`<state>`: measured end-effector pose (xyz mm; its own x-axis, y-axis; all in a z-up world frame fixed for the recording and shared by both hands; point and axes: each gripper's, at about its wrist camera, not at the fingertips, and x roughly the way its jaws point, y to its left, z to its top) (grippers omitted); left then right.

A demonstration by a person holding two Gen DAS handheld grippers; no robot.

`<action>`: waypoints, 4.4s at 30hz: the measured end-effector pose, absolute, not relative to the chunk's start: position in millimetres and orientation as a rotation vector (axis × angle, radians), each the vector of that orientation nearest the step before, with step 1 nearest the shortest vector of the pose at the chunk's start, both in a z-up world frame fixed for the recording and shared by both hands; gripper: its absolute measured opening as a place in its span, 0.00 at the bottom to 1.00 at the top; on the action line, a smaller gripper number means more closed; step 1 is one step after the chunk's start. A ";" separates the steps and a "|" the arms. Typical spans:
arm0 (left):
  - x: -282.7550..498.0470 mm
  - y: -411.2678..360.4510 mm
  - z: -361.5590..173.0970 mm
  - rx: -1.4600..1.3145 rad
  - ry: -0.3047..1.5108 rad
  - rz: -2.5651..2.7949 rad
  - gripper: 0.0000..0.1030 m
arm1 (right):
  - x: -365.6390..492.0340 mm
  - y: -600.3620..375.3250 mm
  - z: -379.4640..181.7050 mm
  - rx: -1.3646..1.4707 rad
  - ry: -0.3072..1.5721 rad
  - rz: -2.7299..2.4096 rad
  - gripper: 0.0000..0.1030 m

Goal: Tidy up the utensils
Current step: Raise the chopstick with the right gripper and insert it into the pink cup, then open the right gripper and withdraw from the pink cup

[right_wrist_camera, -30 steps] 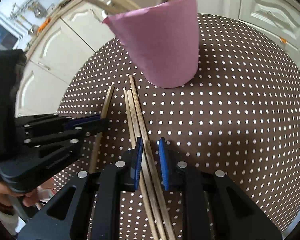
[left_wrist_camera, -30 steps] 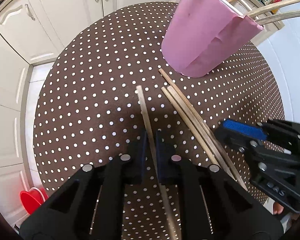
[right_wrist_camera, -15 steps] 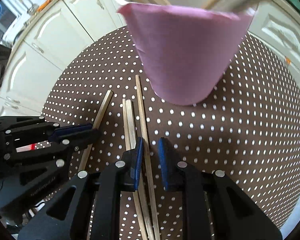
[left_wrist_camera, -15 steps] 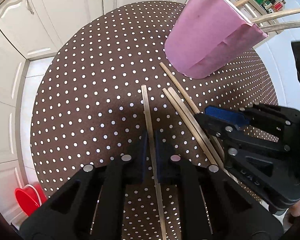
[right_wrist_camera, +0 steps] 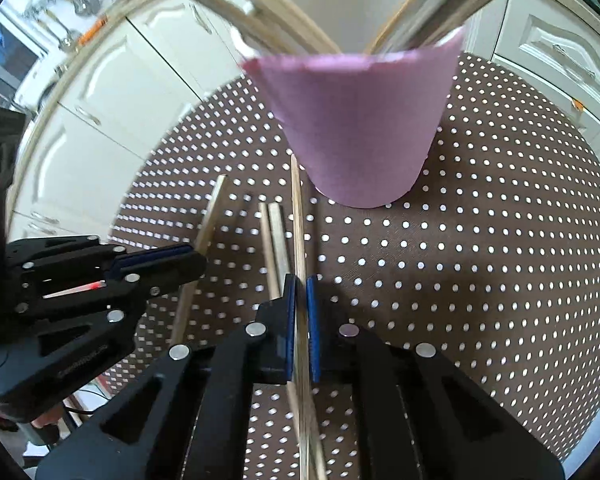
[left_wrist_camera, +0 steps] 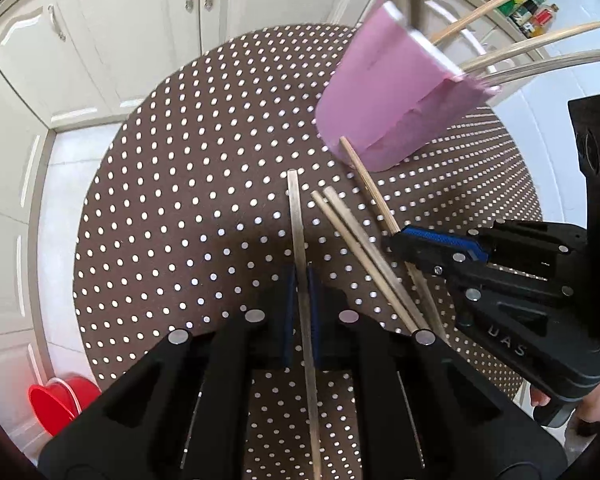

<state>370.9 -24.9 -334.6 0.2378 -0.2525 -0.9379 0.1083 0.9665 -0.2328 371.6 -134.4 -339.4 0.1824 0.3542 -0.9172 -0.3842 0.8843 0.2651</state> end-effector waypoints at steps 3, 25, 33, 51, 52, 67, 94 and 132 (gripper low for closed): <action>368.2 -26.5 -317.8 -0.122 1.276 -0.269 0.06 | 366.9 -143.5 -326.2 0.016 1.260 0.525 0.05; 331.8 -41.3 -203.5 -0.090 1.044 -0.414 0.06 | 299.3 -192.1 -221.3 0.196 1.019 0.538 0.05; 330.7 -43.0 -154.7 -0.078 0.929 -0.411 0.06 | 295.7 -192.0 -179.7 0.143 0.912 0.507 0.05; 362.2 -24.6 -81.3 -0.178 0.698 -0.276 0.06 | 322.8 -206.0 -113.2 0.088 0.687 0.414 0.05; 365.1 -25.2 -78.9 -0.180 0.689 -0.274 0.06 | 324.7 -206.0 -112.1 0.087 0.686 0.413 0.05; 392.1 -42.6 -108.2 -0.162 0.725 -0.279 0.06 | 349.3 -205.7 -133.9 0.076 0.708 0.381 0.05; 384.3 -44.8 -163.8 -0.112 0.894 -0.277 0.06 | 349.1 -198.4 -194.5 0.090 0.887 0.368 0.06; 345.4 -33.2 -222.9 -0.183 1.073 -0.220 0.50 | 303.3 -212.1 -235.2 0.169 0.985 0.370 0.08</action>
<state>345.4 -33.2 -222.9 0.4597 -0.2658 -0.8474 0.0885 0.9631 -0.2541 303.3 -212.1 -235.2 0.4968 0.3800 -0.7803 -0.2284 0.9246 0.3048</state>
